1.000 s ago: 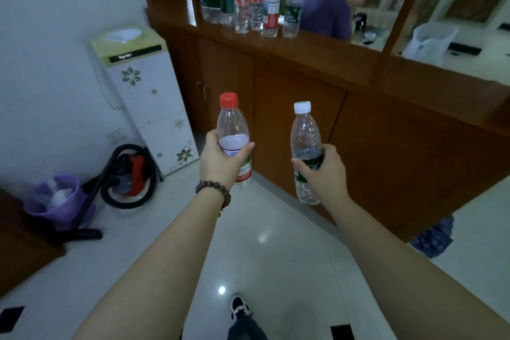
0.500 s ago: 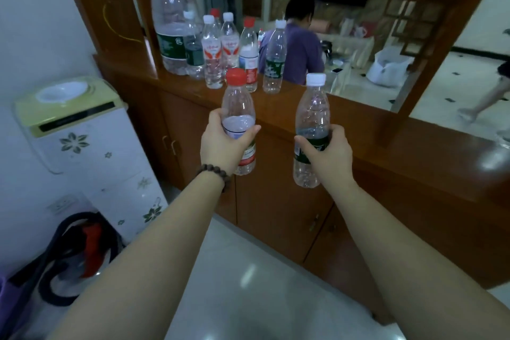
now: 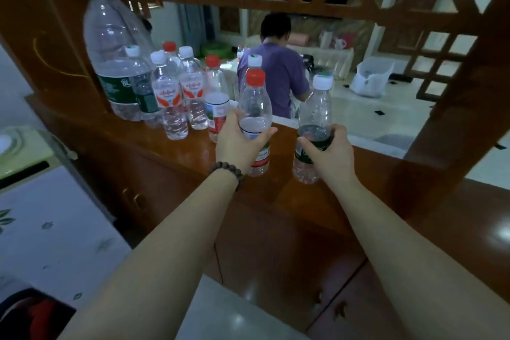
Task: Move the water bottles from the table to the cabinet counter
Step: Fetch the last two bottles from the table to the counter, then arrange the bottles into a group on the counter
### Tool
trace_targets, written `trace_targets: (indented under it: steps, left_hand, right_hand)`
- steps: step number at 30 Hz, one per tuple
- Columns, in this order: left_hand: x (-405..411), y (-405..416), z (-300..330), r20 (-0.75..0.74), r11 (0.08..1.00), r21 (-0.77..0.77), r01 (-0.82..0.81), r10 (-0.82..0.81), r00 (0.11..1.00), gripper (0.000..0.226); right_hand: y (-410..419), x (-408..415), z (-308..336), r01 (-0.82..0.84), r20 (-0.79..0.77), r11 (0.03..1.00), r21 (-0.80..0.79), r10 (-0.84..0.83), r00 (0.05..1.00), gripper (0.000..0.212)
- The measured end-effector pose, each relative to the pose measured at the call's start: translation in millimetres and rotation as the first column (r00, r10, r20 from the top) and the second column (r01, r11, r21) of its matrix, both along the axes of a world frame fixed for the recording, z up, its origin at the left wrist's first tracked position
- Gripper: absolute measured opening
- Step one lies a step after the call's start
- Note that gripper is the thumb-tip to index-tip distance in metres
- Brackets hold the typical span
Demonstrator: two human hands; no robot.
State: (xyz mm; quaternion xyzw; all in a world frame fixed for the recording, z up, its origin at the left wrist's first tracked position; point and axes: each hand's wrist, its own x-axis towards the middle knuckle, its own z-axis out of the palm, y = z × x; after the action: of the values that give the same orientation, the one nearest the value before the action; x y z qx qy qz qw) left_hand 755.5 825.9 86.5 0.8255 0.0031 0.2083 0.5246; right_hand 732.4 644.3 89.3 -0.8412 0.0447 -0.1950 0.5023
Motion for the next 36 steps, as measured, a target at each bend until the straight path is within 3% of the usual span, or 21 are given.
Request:
trace_targets:
  steps: [8, 16, 24, 30, 36]
  left_hand:
    - [46.4, -10.6, -11.9, -0.065, 0.997, 0.063, 0.055, -0.050, 0.997, 0.086]
    - [51.3, -7.4, -17.9, -0.045, 0.985, 0.133, 0.107, -0.102, 0.994, 0.078]
    - [49.2, 0.8, -14.7, -0.094, 0.980, 0.113, 0.166, -0.156, 0.983, 0.111]
    - [37.9, 17.5, -6.7, -0.048, 0.958, 0.242, 0.155, -0.148, 0.988, 0.094]
    - [15.5, 58.1, 12.2, 0.048, 0.918, 0.389, 0.078, -0.104, 0.993, 0.073]
  right_hand:
    - [3.4, 43.1, -8.2, 0.014, -0.043, 1.000, 0.005, -0.013, 0.999, 0.062]
    - [6.4, 44.0, -14.0, 0.058, -0.054, 0.998, 0.005, -0.058, 0.997, 0.071]
    - [6.8, 34.1, -6.8, 0.057, -0.083, 0.998, -0.005, -0.057, 0.995, 0.083]
    - [7.0, 11.7, 2.9, 0.113, -0.028, 0.988, -0.103, -0.116, 0.993, 0.085]
    - [30.3, -20.4, 34.3, 0.203, 0.155, 0.949, -0.242, -0.169, 0.973, 0.070]
